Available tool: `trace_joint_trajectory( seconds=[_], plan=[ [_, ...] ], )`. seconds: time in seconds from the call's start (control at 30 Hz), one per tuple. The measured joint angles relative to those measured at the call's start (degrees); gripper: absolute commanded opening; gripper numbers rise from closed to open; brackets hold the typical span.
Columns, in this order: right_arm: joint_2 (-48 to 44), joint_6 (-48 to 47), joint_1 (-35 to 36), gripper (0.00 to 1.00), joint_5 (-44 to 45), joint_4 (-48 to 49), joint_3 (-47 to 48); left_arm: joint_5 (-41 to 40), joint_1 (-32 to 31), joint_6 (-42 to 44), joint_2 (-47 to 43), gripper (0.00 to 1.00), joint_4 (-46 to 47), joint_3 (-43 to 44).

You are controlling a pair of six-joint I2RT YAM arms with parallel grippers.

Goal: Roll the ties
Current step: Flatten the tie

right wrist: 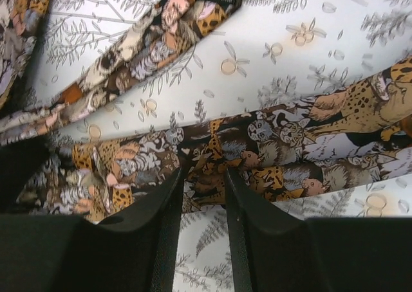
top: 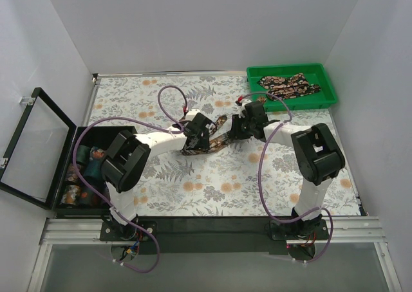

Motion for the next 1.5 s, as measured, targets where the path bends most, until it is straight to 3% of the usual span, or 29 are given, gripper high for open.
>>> trace_joint_trajectory(
  seconds=[0.2, 0.53, 0.63, 0.8, 0.93, 1.13, 1.33, 1.5],
  plan=[
    [-4.7, 3.3, 0.5, 0.32, -0.9, 1.2, -6.4, -5.9, 0.0, -1.7, 0.5, 0.62, -0.2, 0.0],
    [-14.7, 12.2, 5.9, 0.34, -3.9, 1.9, -18.2, -7.8, 3.8, -4.9, -8.1, 0.10, 7.0, -12.6],
    [-18.9, 13.2, 8.1, 0.41, -4.0, -0.2, -21.0, -6.6, 5.4, -4.6, -13.7, 0.00, 11.4, -18.4],
    [-30.7, 11.4, 6.8, 0.64, 0.7, -5.9, -22.6, -3.4, 5.9, -3.3, -24.4, 0.00, 20.9, -27.8],
    [-38.2, 8.4, 1.9, 0.64, 7.3, -8.9, -22.5, -0.4, 6.2, -2.9, -29.7, 0.00, 28.5, -33.3],
    [-41.4, 6.2, -12.5, 0.65, 12.4, -12.5, -23.5, 2.4, 6.5, -2.7, -33.4, 0.00, 35.4, -38.7],
    [-38.4, 5.2, -26.5, 0.65, 6.2, -12.6, -25.2, 3.4, 6.5, -2.8, -35.6, 0.00, 39.0, -40.4],
    [-33.2, 4.8, -30.5, 0.65, -0.7, -10.0, -25.2, 3.6, 6.6, -3.2, -36.3, 0.00, 40.4, -40.9]
  ],
)
